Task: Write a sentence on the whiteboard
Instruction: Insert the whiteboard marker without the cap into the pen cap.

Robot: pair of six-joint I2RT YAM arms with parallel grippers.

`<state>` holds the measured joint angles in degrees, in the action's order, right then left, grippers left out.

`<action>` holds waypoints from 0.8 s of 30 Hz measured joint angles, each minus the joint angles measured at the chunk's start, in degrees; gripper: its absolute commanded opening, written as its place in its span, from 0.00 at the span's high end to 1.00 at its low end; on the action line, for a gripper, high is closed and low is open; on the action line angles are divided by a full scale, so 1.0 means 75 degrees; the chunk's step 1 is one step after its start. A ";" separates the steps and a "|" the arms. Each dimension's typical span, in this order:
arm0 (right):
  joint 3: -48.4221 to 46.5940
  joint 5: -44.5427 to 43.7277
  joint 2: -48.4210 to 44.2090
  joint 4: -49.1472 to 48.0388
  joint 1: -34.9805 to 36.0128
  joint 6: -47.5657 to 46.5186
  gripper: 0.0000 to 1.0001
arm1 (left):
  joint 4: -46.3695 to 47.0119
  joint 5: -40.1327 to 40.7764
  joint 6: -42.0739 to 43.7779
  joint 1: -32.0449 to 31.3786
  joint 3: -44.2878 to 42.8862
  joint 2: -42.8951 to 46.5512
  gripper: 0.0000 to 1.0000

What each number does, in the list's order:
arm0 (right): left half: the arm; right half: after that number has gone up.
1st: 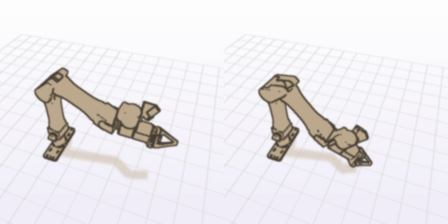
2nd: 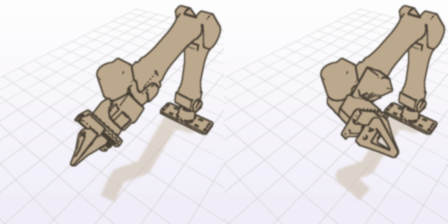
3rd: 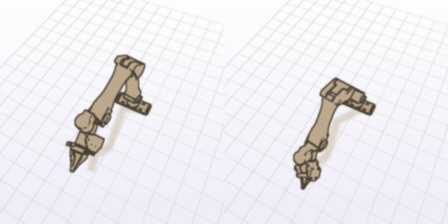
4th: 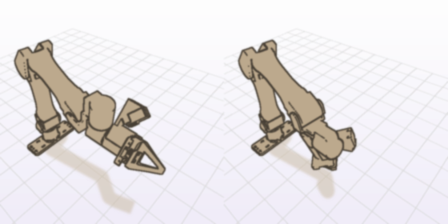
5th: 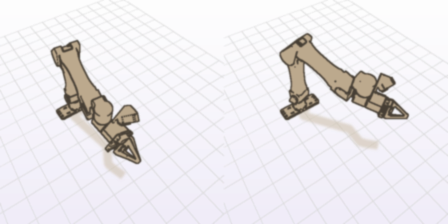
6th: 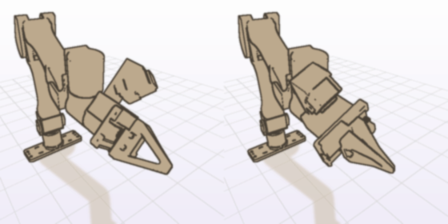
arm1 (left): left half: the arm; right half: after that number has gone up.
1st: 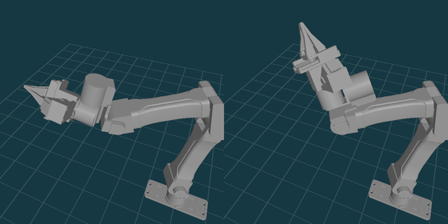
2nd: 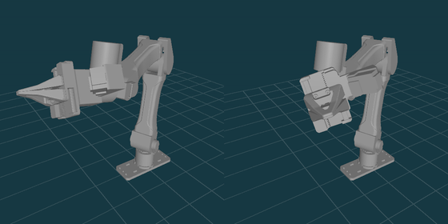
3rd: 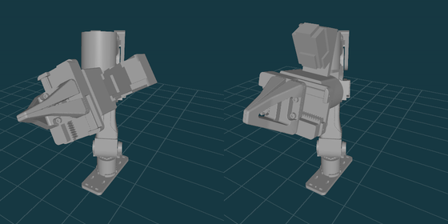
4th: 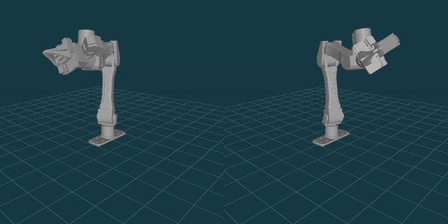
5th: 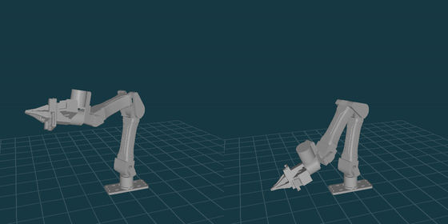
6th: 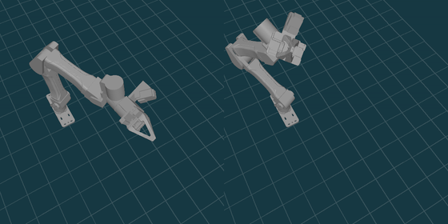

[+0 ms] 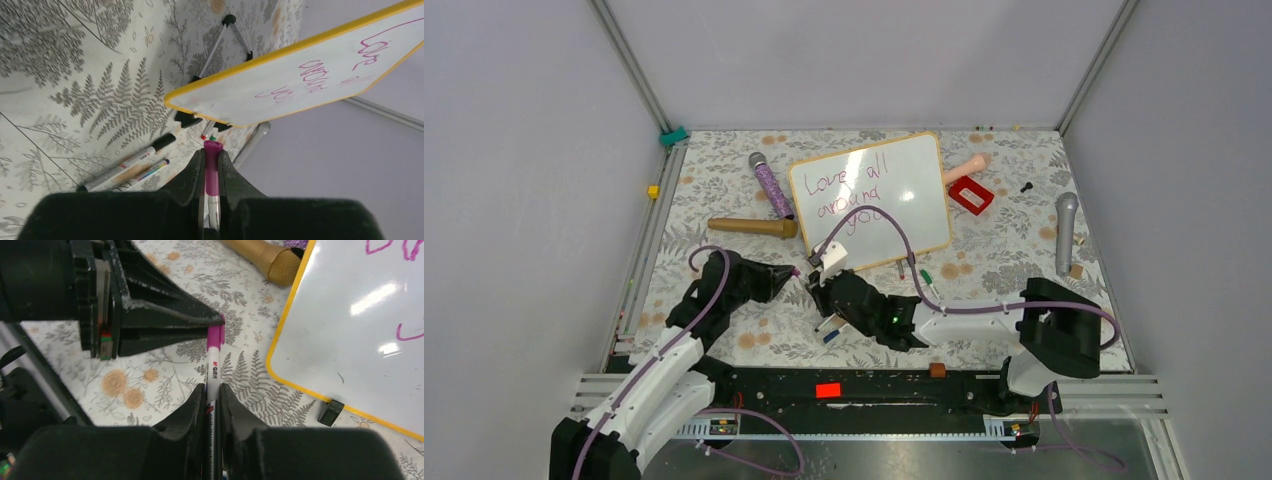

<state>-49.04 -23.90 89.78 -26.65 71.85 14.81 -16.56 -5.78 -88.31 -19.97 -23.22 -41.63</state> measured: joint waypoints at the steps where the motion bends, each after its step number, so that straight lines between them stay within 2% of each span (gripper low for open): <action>1: -0.0058 -0.0169 0.0096 -0.0017 0.0052 -0.0079 1.00 | 0.0064 0.0061 -0.0105 -0.0070 0.0055 0.0023 1.00; 5: -0.0189 -0.0749 0.0507 -0.0431 0.0207 -0.0408 1.00 | 0.0458 0.0530 -0.0702 -0.0399 0.0402 0.0271 1.00; 11: -0.0734 -0.0930 0.0985 -0.0353 0.0224 -0.0659 1.00 | 0.0612 0.1664 -0.1239 -0.0886 0.0530 0.0385 1.00; 17: -0.0740 -0.0367 0.0918 -0.0073 0.0035 -0.0289 1.00 | 0.0391 0.2745 -0.1958 -0.1632 0.0679 0.0592 1.00; 24: -0.1169 0.0498 0.0944 0.1443 -0.0210 0.0070 1.00 | 0.0589 0.3611 -0.2900 -0.2611 0.1218 0.0399 0.98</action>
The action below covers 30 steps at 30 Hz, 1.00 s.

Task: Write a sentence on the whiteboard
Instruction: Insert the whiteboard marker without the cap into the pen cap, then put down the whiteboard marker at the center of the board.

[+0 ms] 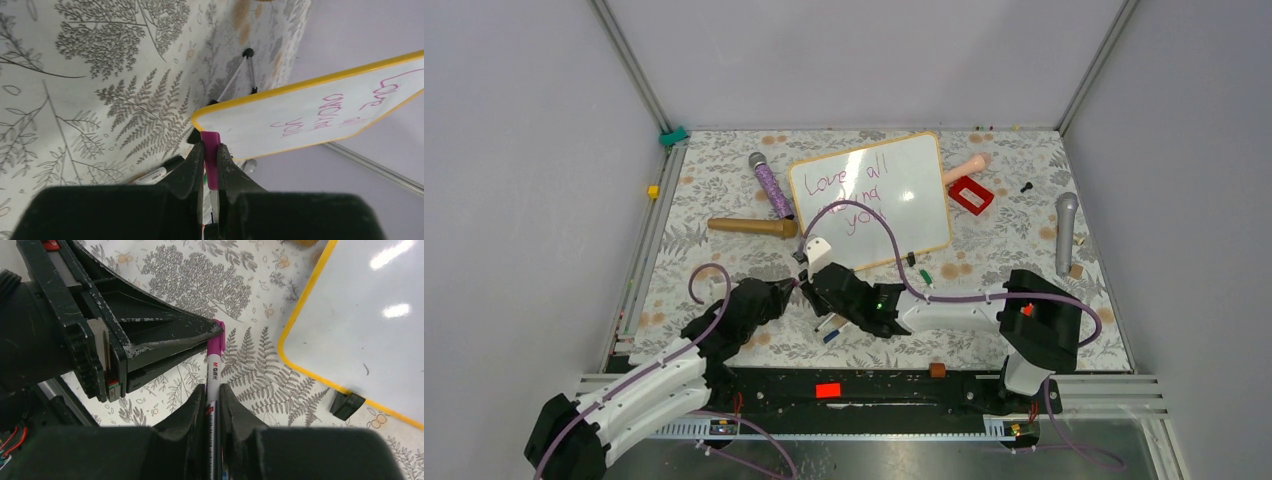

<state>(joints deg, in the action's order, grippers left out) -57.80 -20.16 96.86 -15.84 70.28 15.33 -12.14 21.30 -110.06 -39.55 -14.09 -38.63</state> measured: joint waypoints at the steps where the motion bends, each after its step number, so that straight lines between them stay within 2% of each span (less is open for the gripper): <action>1: -0.0003 0.0082 0.0000 0.0114 -0.0017 0.0067 1.00 | -0.0105 0.0012 0.0009 -0.0073 0.0003 -0.0020 0.88; 2: -0.0006 0.0187 -0.0009 0.0198 -0.0029 0.0149 1.00 | -0.0227 0.0023 0.0058 -0.0099 -0.0006 0.0012 0.77; 4: -0.0015 0.0393 -0.0073 0.0408 -0.0055 0.0323 1.00 | -0.0711 -0.0067 0.0358 -0.0125 -0.0119 0.0207 0.46; 5: -0.0050 0.0507 -0.0099 0.0510 -0.0114 0.0420 1.00 | -0.0933 -0.0414 0.0574 -0.0192 -0.0286 0.0382 0.34; 6: -0.0134 0.0653 -0.0122 0.0685 -0.0233 0.0542 1.00 | -0.1128 -0.0691 0.0825 -0.0283 -0.0498 0.0522 0.28; 8: -0.0367 0.0901 -0.0233 0.1320 -0.0551 0.0772 1.00 | -0.1588 -0.1122 0.1262 -0.0326 -0.1186 0.0848 0.20; 11: -0.0845 0.1306 -0.0586 0.2911 -0.1157 0.1099 1.00 | -0.1985 -0.1300 0.1961 -0.0102 -0.1856 0.1262 0.13; 14: -0.1282 0.1445 -0.0991 0.4581 -0.1609 0.1209 1.00 | -0.2340 -0.1317 0.2798 0.0111 -0.2040 0.1507 0.11; 18: -0.1606 0.1437 -0.1545 0.6863 -0.1894 0.1122 1.00 | -0.2704 -0.1320 0.4144 0.0216 -0.2049 0.1376 0.09; 22: -0.2119 0.1431 -0.1582 0.8842 -0.2116 0.0857 1.00 | -0.2798 -0.1294 0.5826 0.0221 -0.2299 0.0924 0.09; 26: -0.2232 0.1466 -0.1134 0.9538 -0.2253 0.0664 1.00 | -0.2649 -0.1253 0.7082 0.0221 -0.2425 0.0935 0.06; 30: -0.2020 0.1574 -0.0009 0.9162 -0.2264 0.0717 1.00 | -0.2305 -0.1177 0.7877 0.0221 -0.2326 0.1603 0.04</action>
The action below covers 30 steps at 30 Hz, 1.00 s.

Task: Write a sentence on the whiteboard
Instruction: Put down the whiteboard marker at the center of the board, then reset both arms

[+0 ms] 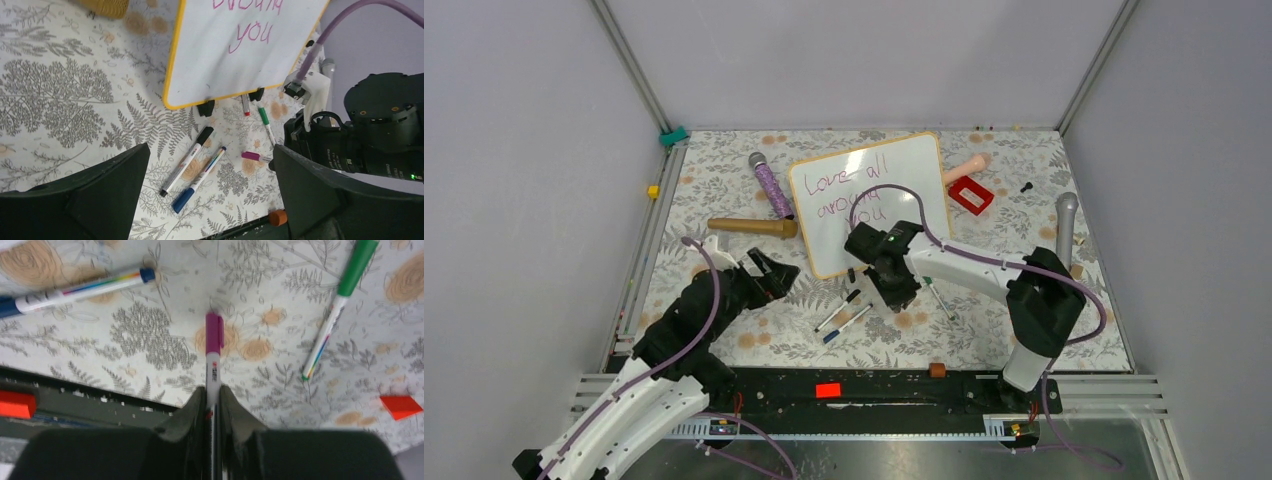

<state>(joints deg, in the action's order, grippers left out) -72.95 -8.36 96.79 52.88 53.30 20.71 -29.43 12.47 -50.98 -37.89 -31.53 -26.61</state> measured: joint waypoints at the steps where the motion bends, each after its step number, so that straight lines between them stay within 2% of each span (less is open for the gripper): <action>1: 0.0009 0.0023 0.0254 0.0090 0.0000 0.0023 1.00 | 0.0108 0.0026 0.0137 0.0000 0.0067 0.0195 0.03; 6: 0.0286 0.0009 -0.0029 -0.0259 0.0009 0.0152 1.00 | 0.0458 0.0181 0.0670 0.0000 0.0405 0.0484 0.01; 9: 0.0924 -0.0020 -0.0632 -0.0833 -0.0085 0.0192 1.00 | 0.0519 0.0326 0.0991 0.0000 0.0498 0.0484 0.01; 10: 0.1189 -0.0017 -0.0935 -0.1046 -0.0163 0.0189 0.97 | 0.0609 0.0423 0.1093 0.0000 0.0545 0.0481 0.01; 11: 0.1466 -0.0015 -0.1306 -0.1239 -0.0262 0.0184 0.91 | 0.0699 0.0513 0.1169 0.0000 0.0597 0.0481 0.01; 12: 0.1682 -0.0015 -0.1644 -0.1405 -0.0356 0.0154 0.80 | 0.0836 0.0635 0.1233 0.0000 0.0682 0.0484 0.01; 14: 0.2145 0.0012 -0.2355 -0.1996 -0.0530 0.0050 0.50 | 0.1180 0.0895 0.1364 0.0000 0.0924 0.0495 0.01; 15: 0.2328 0.0061 -0.2608 -0.2302 -0.0589 0.0000 0.40 | 0.1323 0.0991 0.1416 0.0000 0.1058 0.0516 0.01; 18: 0.2751 0.0204 -0.2929 -0.3194 -0.0694 -0.0119 0.27 | 0.1821 0.1317 0.1664 0.0000 0.1594 0.0705 0.01; 21: 0.3182 0.0350 -0.2932 -0.3934 -0.0842 -0.0154 0.23 | 0.2314 0.1571 0.1944 0.0000 0.1941 0.0787 0.01; 25: 0.3649 0.0373 -0.3112 -0.4421 -0.1192 -0.0117 0.22 | 0.2920 0.1830 0.2349 0.0000 0.2119 0.0635 0.01; 30: 0.4275 -0.0187 -0.4357 -0.4838 -0.1638 -0.0044 0.24 | 0.4033 0.2241 0.3264 0.0000 0.2390 0.0376 0.01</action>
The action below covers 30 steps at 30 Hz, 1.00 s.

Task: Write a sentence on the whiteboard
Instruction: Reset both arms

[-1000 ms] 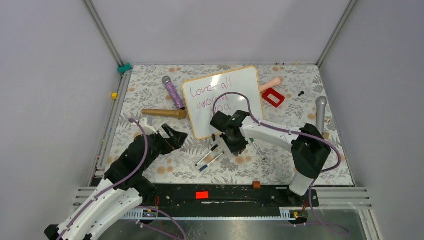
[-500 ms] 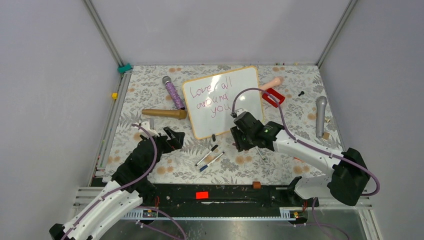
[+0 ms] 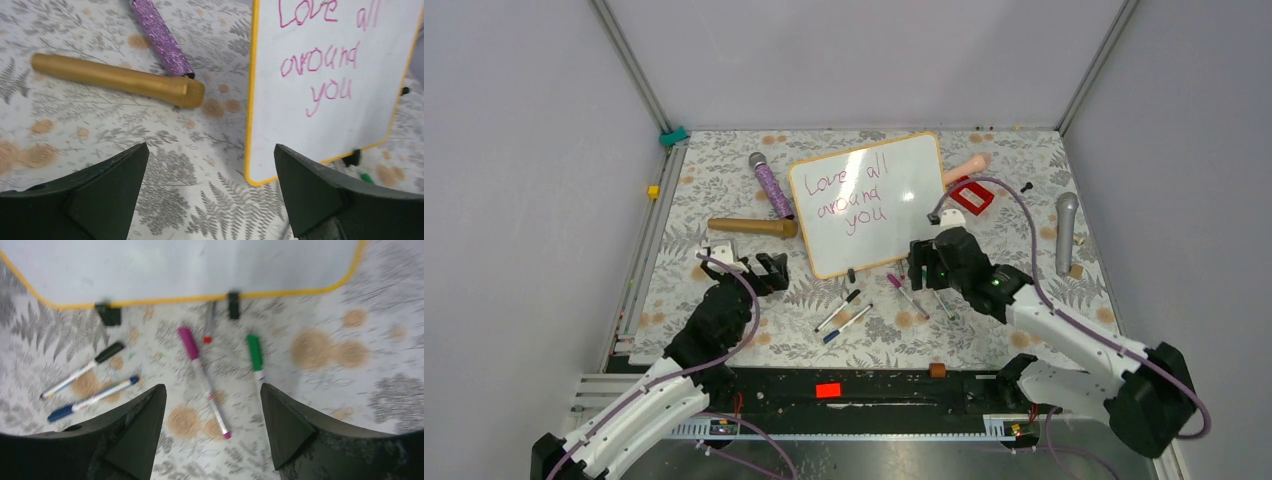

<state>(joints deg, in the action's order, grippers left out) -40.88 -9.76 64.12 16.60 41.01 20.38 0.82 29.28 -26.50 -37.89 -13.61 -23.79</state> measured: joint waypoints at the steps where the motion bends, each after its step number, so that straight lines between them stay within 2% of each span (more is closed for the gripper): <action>1: 0.0108 -0.0128 -0.0265 -0.0096 -0.0119 -0.0020 0.24 | 0.0236 0.0160 0.0300 0.0000 0.0070 -0.0093 0.01; 6: 0.0804 -0.1332 -0.1588 -0.0903 -0.0968 -0.0697 0.26 | 0.1705 0.1003 0.2226 0.0015 0.0184 -0.1303 0.01; 9: 0.1670 -0.1877 -0.1900 -0.2512 -0.1463 -0.1585 0.28 | 0.3678 0.0973 0.3587 0.0227 0.0720 -0.2226 0.02; 11: 0.2512 -0.2113 -0.1877 -0.3675 -0.1711 -0.2259 0.28 | 0.4549 0.0673 0.4042 0.0790 0.1090 -0.2836 0.04; 15: 0.3908 -0.2148 -0.1116 -0.5738 -0.2530 -0.3177 0.30 | 0.5779 -0.0274 0.4255 0.2489 0.1233 -0.4342 0.04; 20: 0.4709 -0.2092 0.0676 -0.8620 -0.3226 -0.3631 0.28 | 0.7338 -0.1204 0.4316 0.3174 0.1230 -0.5735 0.05; 22: 0.4529 -0.1932 0.1466 -0.9425 -0.3512 -0.3614 0.34 | 0.8349 -0.1518 0.4249 0.3550 0.1227 -0.6569 0.04; 24: 0.4313 -0.1693 0.1711 -0.9611 -0.3926 -0.3459 0.29 | 0.8722 -0.1711 0.4170 0.3780 0.1215 -0.7102 0.01; 26: 0.4109 -0.1521 0.1851 -0.9906 -0.4310 -0.3279 0.27 | 0.8664 -0.1973 0.4118 0.3885 0.1183 -0.7125 0.01; 27: 0.3949 -0.1480 0.1868 -0.9833 -0.4430 -0.3188 0.18 | 0.8603 -0.2087 0.4065 0.3937 0.1067 -0.7128 0.01; 28: 0.3847 -0.1422 0.1868 -0.9786 -0.4465 -0.3139 0.04 | 0.8483 -0.2130 0.3995 0.3987 0.0906 -0.7128 0.01; 30: 0.3643 -0.1294 0.1874 -0.9766 -0.4549 -0.2984 0.01 | 0.8215 -0.2218 0.3870 0.4141 0.0510 -0.7131 0.01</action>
<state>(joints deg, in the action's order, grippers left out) -13.56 -19.46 78.17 -56.64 6.90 -2.00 62.43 12.64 2.52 -6.83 -9.78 -77.28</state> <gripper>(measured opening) 0.900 0.985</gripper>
